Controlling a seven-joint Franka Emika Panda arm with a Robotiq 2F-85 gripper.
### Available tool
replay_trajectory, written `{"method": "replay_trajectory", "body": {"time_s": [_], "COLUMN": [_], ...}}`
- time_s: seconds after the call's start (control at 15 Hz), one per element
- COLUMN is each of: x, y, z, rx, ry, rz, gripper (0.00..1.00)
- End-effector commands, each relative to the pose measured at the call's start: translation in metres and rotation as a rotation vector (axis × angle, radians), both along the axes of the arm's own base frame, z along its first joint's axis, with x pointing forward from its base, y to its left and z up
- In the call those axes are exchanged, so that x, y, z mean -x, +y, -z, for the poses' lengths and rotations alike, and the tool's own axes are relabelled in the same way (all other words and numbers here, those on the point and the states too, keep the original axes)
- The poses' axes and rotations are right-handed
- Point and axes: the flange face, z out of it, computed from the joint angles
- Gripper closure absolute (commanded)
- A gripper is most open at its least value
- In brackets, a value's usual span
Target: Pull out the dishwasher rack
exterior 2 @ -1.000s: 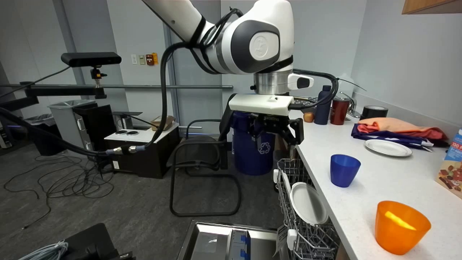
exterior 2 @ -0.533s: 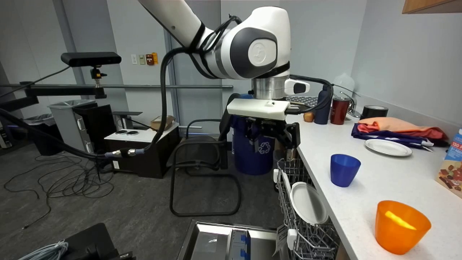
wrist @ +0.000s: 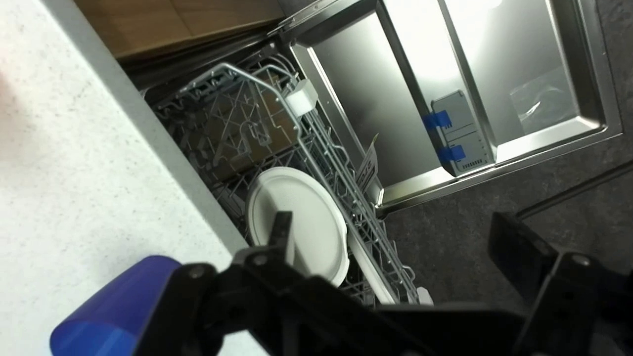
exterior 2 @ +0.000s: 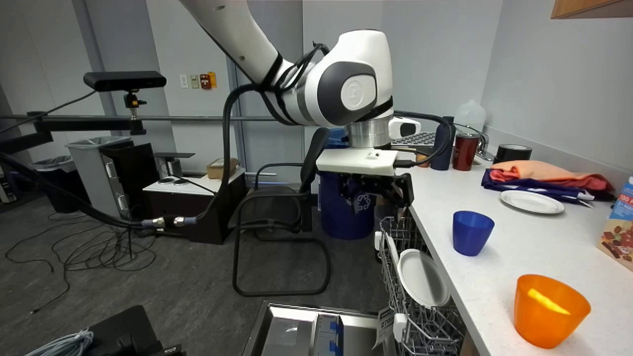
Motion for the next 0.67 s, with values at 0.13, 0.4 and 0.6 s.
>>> {"method": "replay_trajectory", "body": {"time_s": [0.13,0.4,0.6], "x": [-0.010,-0.007,-0.008], "y": [-0.001,0.003,0.007], "z": [0.011,0.006,0.010], "rx": [-0.009,-0.009,-0.001], "ry": [-0.069,-0.061,-0.052], "rz": [-0.044,-0.071,-0.048], "gripper": [0.00,0.00,0.00]}}
